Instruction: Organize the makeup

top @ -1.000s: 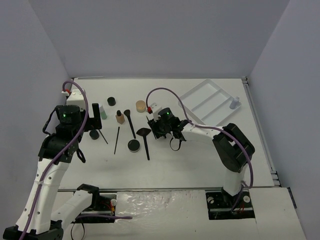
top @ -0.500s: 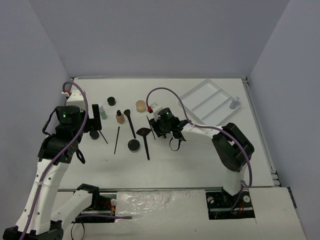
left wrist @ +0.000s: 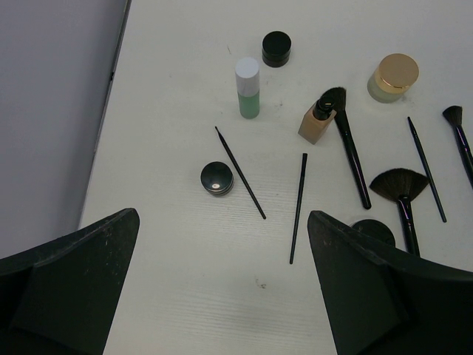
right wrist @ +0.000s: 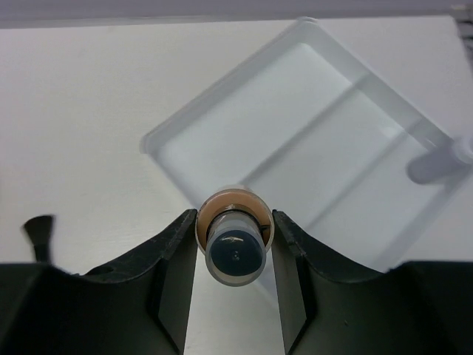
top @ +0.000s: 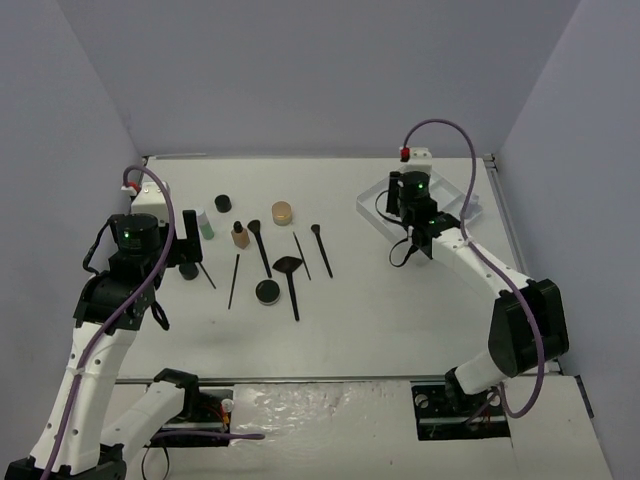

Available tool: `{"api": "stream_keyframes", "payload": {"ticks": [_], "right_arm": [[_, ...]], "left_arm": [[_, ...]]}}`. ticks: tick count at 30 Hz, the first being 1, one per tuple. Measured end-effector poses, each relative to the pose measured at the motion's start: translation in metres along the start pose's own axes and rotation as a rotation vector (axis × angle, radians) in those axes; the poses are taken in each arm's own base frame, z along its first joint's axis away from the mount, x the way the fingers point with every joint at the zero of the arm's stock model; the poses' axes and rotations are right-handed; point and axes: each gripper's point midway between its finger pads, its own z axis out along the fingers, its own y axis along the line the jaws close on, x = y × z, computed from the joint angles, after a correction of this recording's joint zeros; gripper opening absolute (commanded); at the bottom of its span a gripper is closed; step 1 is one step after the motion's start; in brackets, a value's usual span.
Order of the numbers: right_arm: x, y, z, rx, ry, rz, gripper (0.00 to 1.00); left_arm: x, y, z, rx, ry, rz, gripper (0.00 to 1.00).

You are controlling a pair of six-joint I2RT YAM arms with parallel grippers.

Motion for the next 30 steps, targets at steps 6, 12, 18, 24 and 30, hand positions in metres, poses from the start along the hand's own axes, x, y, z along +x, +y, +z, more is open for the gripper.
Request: {"api": "stream_keyframes", "payload": {"ticks": [6,12,18,24,30], "right_arm": [[0.025,-0.105,0.015,0.273,0.078,0.169,0.0],[0.059,-0.169,0.034,0.424,0.145,0.274,0.0],[0.097,-0.171,0.058,0.43,0.216,0.278,0.0],[0.112,-0.175,0.073,0.431,0.229,0.277,0.0],[0.115,-0.183,0.082,0.443,0.208,0.283,0.0]], "left_arm": [[0.0,0.0,0.0,0.003,-0.001,0.0,0.97],[0.001,0.0,-0.001,0.004,-0.004,-0.002,0.97],[0.003,0.0,-0.001,0.004,-0.005,-0.002,0.97],[0.006,-0.002,0.0,0.012,0.002,-0.001,0.97],[0.006,-0.002,0.001,0.013,0.006,-0.002,0.97]]}}
